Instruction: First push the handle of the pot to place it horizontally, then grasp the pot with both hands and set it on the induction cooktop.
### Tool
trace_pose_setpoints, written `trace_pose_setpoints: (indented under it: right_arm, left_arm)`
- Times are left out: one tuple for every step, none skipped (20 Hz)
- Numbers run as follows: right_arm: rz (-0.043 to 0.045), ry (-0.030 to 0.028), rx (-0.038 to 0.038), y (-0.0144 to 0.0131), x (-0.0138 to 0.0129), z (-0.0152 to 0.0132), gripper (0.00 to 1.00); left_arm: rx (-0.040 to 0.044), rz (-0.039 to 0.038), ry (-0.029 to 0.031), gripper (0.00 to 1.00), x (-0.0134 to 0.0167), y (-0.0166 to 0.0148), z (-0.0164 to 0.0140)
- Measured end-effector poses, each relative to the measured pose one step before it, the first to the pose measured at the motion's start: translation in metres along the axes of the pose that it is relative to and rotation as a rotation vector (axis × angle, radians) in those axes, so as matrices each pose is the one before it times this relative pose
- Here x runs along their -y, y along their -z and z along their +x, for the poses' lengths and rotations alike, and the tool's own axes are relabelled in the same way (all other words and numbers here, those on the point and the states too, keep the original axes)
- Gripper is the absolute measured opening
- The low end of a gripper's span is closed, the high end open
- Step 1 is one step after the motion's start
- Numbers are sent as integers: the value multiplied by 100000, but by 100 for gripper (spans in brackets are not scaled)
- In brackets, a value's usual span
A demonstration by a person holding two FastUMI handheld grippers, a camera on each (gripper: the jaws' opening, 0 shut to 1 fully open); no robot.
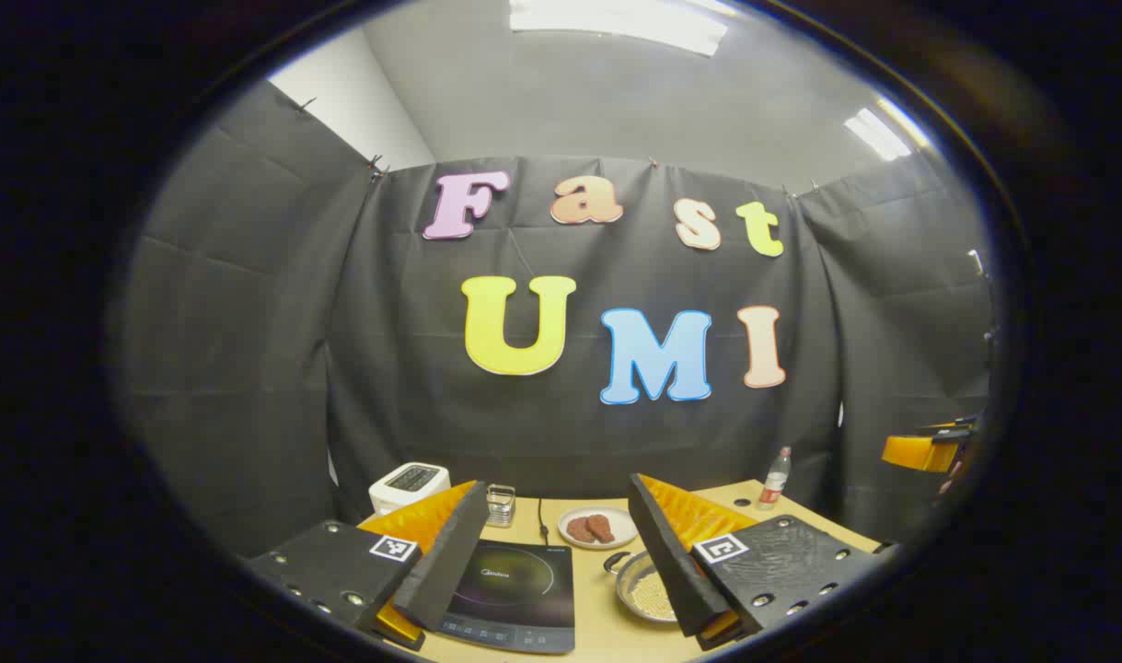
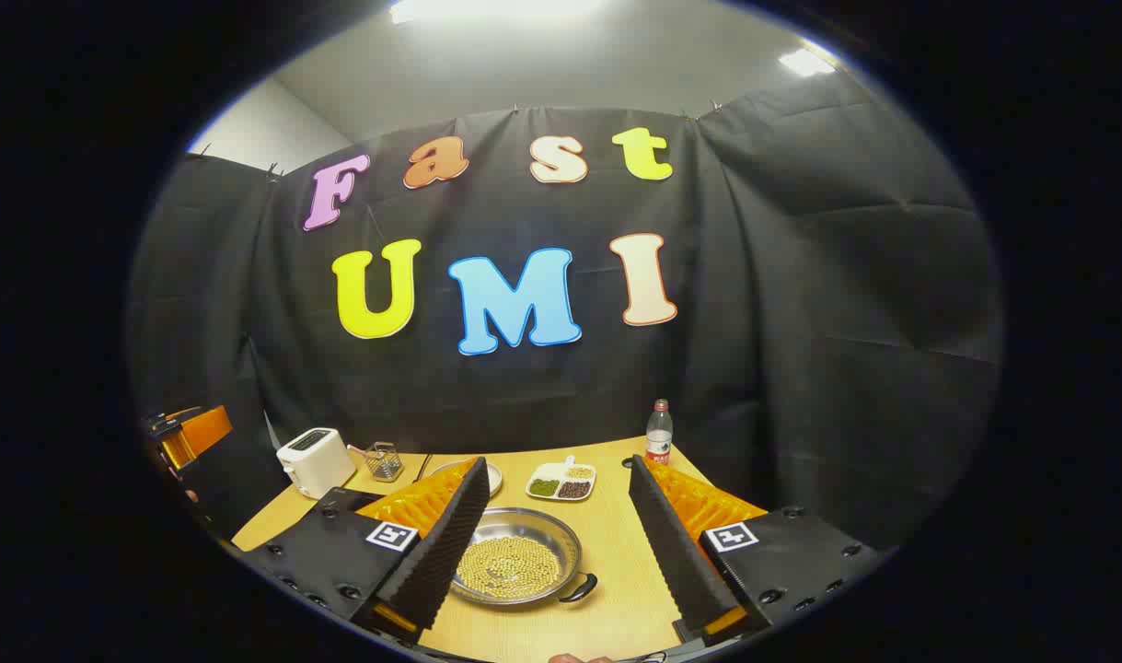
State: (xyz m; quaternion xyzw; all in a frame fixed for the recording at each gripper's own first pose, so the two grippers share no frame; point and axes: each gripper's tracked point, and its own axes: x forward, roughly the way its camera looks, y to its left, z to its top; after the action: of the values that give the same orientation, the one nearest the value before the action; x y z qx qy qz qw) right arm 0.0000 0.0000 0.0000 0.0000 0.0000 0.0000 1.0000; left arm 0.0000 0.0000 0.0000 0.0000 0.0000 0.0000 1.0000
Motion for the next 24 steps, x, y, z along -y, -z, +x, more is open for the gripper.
trace_pose_setpoints:
  right_arm:
    - [171,528,-551,248,71,72,96]
    - [-42,512,-769,248,-61,112,96]
    - [-25,87,-512,288,-125,23,96]
    - [-56,-186,-190,-18,-150,-11,96]
    - [-162,-348,-224,44,-119,-30,98]
    - [-384,-536,-133,-1,-163,33,98]
    - [-498,-373,-130,115,-109,-23,98]
    - [-427,-177,-109,67,-96,-33,98]
    - [-112,-146,-241,59,-26,43,98]
    - [264,-282,-373,56,-62,12,96]
    - [369,-177,-254,108,-122,21,98]
    - [316,-128,-270,10,-82,39,98]
    - [91,50,-144,178,-87,-62,98]
    - [-11,148,-102,-54,14,-27,98]
    - [-45,2,-81,76,-16,-10,98]
    - [-106,-76,-92,44,-102,-6,98]
    - [-128,-78,-81,56,-93,-38,96]
    - [-57,-130,-111,-76,-93,-55,98]
    - [56,-315,-204,99,-83,40,98]
    - [17,-331,-321,60,-168,-37,98]
    - [-103,-168,-420,207,-166,12,98]
    - [-167,-133,-485,61,-4,54,98]
    - [-281,-225,-395,78,21,-41,98]
    - [-392,-55,-482,54,-48,2,96]
  left_arm:
    - [255,469,89,89,180,-81,-58]
    - [324,45,-753,89,-83,-147,-103]
    - [289,-274,83,89,72,-251,-71]
    - [2,-69,717,89,365,26,-136]
    - [-108,237,31,89,35,33,-26]
    - [-220,242,295,89,42,73,-18]
    - [-296,90,343,89,129,80,72]
    - [-260,34,247,90,-7,131,13]
    - [-13,30,191,90,112,-57,113]
    - [123,47,-58,89,-122,96,-172]
    - [337,-9,-352,89,-118,-167,-31]
    - [-109,-184,-13,89,-71,121,161]
    - [-478,-111,100,89,28,238,63]
    - [-294,62,99,89,-31,146,-68]
    - [-287,198,120,89,-77,87,37]
    - [-221,161,10,89,-131,276,-121]
    - [-401,64,59,89,14,104,131]
    - [-396,-74,-25,89,-157,145,-41]
    - [-448,-179,-153,89,-112,264,-6]
    - [-451,-275,-12,89,-69,247,-130]
    - [-357,-250,86,89,-40,130,3]
    - [-296,-116,95,89,-15,181,-58]
    - [-356,-66,26,89,-125,159,29]
    - [-398,-16,39,89,30,274,20]
